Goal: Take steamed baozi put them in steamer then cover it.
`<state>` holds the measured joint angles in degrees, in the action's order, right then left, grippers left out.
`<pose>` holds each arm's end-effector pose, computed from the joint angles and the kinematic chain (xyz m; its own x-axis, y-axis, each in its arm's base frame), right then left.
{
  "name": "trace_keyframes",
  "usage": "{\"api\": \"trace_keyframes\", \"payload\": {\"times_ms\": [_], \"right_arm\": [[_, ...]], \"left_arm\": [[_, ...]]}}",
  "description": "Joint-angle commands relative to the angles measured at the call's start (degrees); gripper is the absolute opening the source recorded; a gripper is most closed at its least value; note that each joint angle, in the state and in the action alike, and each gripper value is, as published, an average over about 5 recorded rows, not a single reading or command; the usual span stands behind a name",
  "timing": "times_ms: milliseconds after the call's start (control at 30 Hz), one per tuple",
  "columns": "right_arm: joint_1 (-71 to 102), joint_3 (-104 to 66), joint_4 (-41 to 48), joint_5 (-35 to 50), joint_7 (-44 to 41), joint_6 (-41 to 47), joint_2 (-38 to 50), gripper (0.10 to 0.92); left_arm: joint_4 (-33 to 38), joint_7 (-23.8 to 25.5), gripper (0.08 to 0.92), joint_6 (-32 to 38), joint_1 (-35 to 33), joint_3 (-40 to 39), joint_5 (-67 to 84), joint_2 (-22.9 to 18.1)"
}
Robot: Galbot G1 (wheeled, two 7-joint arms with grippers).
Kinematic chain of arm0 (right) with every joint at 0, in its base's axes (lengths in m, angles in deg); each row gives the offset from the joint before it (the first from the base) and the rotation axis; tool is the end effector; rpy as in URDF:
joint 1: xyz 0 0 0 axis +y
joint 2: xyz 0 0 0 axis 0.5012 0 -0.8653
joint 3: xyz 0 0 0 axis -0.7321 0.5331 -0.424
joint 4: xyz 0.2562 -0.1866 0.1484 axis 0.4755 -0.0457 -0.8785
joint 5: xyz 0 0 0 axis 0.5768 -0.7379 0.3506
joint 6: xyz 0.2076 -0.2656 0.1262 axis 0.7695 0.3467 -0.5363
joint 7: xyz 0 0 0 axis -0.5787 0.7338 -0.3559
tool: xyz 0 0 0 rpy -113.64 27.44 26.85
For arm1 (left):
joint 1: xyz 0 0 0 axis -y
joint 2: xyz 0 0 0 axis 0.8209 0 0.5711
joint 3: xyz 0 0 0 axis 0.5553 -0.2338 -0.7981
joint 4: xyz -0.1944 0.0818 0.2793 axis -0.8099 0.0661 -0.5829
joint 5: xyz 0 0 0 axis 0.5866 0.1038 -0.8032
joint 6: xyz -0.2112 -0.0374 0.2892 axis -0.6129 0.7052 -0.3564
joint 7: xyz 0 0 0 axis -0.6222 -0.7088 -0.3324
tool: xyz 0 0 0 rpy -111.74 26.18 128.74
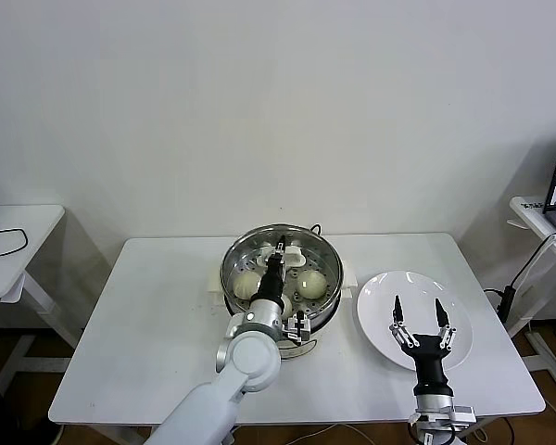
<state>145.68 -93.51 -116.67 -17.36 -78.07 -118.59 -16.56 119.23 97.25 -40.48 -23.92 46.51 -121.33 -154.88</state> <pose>0.2023 -0.0779 -0.3945 -0.9663 0.0888 -0.2416 0.0732 0.9947 0.0727 0.3307 -0.1634 -0.2712 -0.9842 0.1767 0.0146 0.0149 0.0003 0.9999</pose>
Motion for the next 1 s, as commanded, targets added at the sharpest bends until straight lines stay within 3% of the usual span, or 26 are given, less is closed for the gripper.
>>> {"api": "trace_keyframes", "payload": {"times_ms": [33, 600, 1000], "right_arm": [[-0.2, 0.3, 0.3, -0.2, 0.0, 0.0, 0.0, 0.823], [-0.5, 0.8, 0.7, -0.4, -0.2, -0.1, 0.1, 0.823], [-0.9, 1.3, 1.2, -0.5, -0.3, -0.5, 0.6, 0.823]], "left_arm": [[-0.3, -0.2, 0.191, 0.2, -0.6, 0.1, -0.1, 0.0], [1.9, -1.2, 0.209, 1.2, -2.3, 1.4, -0.5, 0.4], [20.2, -2.2, 0.561, 1.0, -13.8, 3.8, 3.5, 6.0]]}}
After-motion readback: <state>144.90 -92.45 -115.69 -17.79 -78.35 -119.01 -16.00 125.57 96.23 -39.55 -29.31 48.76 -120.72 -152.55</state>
